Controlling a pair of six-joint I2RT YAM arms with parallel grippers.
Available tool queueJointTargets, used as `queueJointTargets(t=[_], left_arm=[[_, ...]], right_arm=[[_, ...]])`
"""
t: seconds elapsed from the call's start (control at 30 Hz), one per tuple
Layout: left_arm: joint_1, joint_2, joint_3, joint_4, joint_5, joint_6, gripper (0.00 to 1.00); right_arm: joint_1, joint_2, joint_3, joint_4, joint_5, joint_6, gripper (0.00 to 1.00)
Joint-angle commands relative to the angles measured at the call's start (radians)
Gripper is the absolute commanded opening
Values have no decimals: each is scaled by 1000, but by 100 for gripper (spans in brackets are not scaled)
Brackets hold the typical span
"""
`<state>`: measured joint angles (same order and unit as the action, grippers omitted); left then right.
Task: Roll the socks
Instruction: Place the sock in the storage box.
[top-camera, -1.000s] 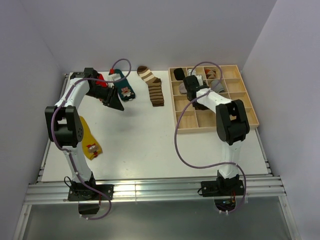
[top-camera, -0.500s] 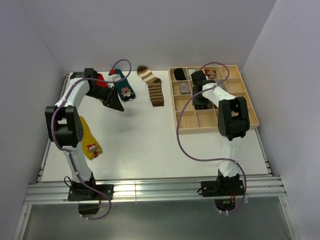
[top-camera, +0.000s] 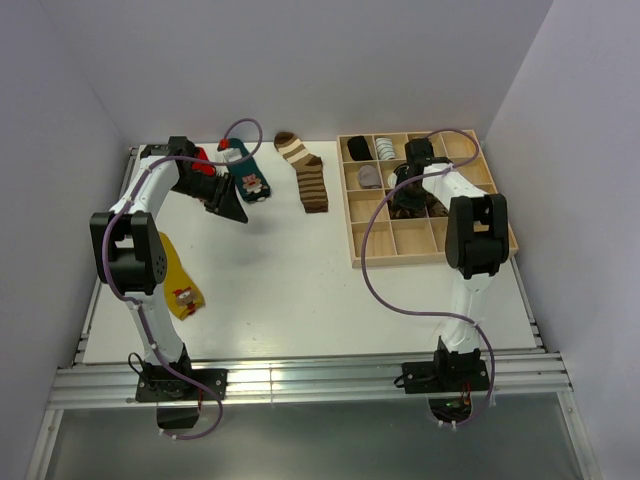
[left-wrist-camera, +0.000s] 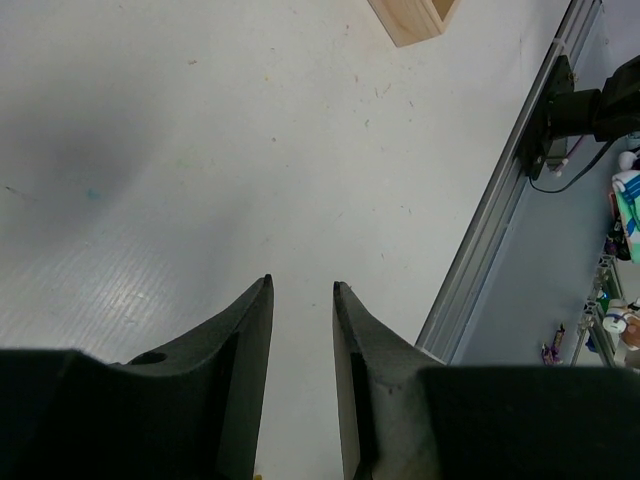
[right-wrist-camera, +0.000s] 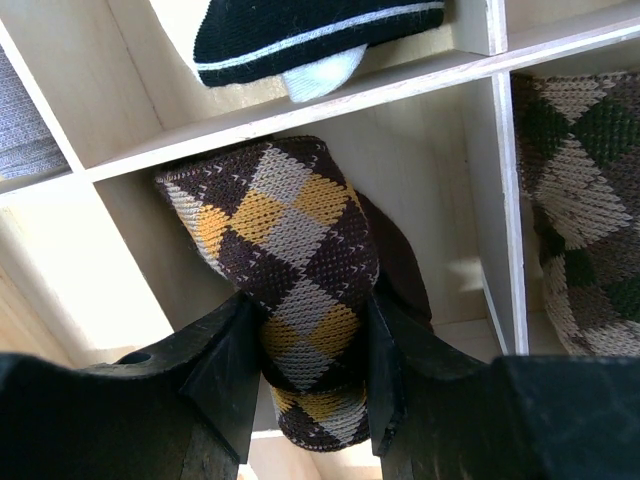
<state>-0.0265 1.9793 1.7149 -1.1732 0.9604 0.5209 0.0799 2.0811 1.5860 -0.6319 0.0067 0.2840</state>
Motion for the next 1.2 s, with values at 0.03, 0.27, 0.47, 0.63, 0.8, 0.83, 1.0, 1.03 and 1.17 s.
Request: queueJointTargets(t=[0.03, 0.27, 0.47, 0.63, 0.8, 0.83, 1.0, 1.03, 1.17], left_arm=[[2, -31, 26, 1, -3, -21, 35], [2, -45, 31, 9, -15, -44, 36], [2, -53, 41, 1, -17, -39, 36], [0, -42, 52, 0, -9, -38, 36], [0, -31, 84, -17, -12, -33, 37], [0, -33, 84, -16, -15, -35, 37], [0, -45, 81, -17, -34, -30, 38], [0, -49, 78, -16, -46, -30, 38], [2, -105, 2, 62, -107, -71, 38]], right_arm=[[0, 34, 2, -55, -10, 4, 19], [0, -7, -1, -68, -8, -3, 46], [0, -59, -27, -51, -8, -5, 56], [0, -107, -18, -57, 12, -8, 60], [0, -139, 0, -74, 24, -11, 63], [0, -139, 12, -86, 30, -11, 63], [-2, -156, 12, -89, 35, -16, 65], [0, -165, 3, -80, 29, -17, 65], [0, -225, -15, -66, 21, -11, 66]])
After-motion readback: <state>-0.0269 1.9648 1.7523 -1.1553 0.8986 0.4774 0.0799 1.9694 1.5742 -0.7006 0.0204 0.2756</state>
